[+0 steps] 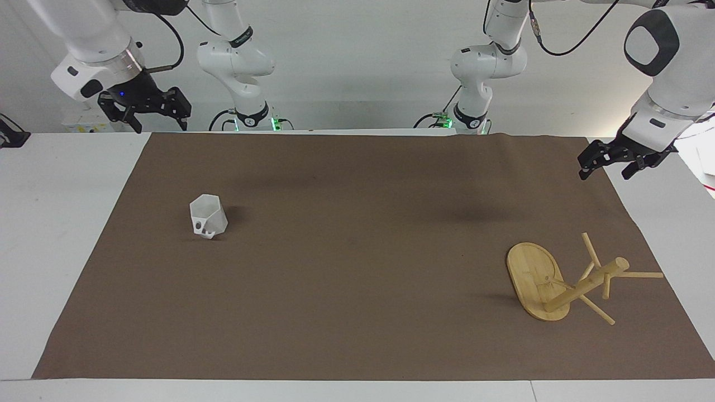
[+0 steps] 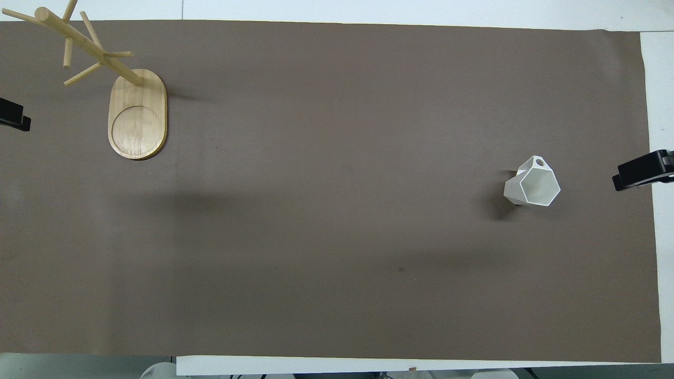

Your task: Hang cup on rack

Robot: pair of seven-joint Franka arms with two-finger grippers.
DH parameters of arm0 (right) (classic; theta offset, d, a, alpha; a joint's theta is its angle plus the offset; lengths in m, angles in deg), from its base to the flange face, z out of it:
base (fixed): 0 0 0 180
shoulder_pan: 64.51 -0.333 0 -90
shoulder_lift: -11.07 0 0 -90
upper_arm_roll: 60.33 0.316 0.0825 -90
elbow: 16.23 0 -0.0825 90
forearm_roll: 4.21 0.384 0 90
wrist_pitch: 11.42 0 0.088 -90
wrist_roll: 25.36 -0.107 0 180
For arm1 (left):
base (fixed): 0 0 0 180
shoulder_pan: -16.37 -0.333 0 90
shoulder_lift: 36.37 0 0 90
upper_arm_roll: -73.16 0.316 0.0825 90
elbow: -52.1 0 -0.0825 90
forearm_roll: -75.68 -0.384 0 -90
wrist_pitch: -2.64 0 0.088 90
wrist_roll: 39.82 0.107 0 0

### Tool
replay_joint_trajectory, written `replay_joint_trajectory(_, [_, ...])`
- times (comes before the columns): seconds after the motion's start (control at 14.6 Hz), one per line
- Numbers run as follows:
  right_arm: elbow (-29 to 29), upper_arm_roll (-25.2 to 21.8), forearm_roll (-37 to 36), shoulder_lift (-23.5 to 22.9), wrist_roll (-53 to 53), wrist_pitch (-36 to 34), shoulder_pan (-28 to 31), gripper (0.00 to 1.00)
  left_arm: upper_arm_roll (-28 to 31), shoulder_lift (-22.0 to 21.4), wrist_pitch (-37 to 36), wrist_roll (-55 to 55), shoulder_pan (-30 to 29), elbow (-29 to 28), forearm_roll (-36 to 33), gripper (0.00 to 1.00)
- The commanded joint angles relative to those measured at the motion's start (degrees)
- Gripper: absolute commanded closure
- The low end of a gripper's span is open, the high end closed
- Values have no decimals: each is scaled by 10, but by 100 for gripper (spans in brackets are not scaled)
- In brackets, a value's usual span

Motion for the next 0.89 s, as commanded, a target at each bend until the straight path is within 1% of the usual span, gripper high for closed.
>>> replay_joint_trajectory(0.0, [26, 0, -1, 14, 7, 1, 14, 1, 2, -6, -1, 5, -1, -7, 4, 0])
replay_joint_trajectory(0.07, [24, 0, 4, 14, 22, 6, 15, 1, 2, -6, -1, 5, -1, -6, 4, 0])
replay_joint_trajectory(0.14, [26, -2, 11, 14, 66, 13, 18, 1, 2, -6, -1, 5, -1, -7, 4, 0])
replay_joint_trajectory(0.27, [56, -2, 19, 20, 237, 67, 54, 1, 2, -6, -1, 5, -1, -7, 4, 0])
replay_joint_trajectory(0.34, [72, -3, 35, 22, 313, 86, 78, 1, 2, -6, -1, 5, -1, -7, 4, 0])
replay_joint_trajectory(0.48, [89, -3, 94, 10, 444, 118, 140, 1, 2, -6, -1, 5, -1, -7, 4, 0])
replay_joint_trajectory(0.62, [96, -3, 137, -22, 573, 132, 187, 1, 2, -6, -1, 5, -1, -7, 4, 0])
replay_joint_trajectory(0.82, [95, -3, 240, -87, 716, 146, 242, 1, 2, -6, -1, 5, -1, -7, 4, 0])
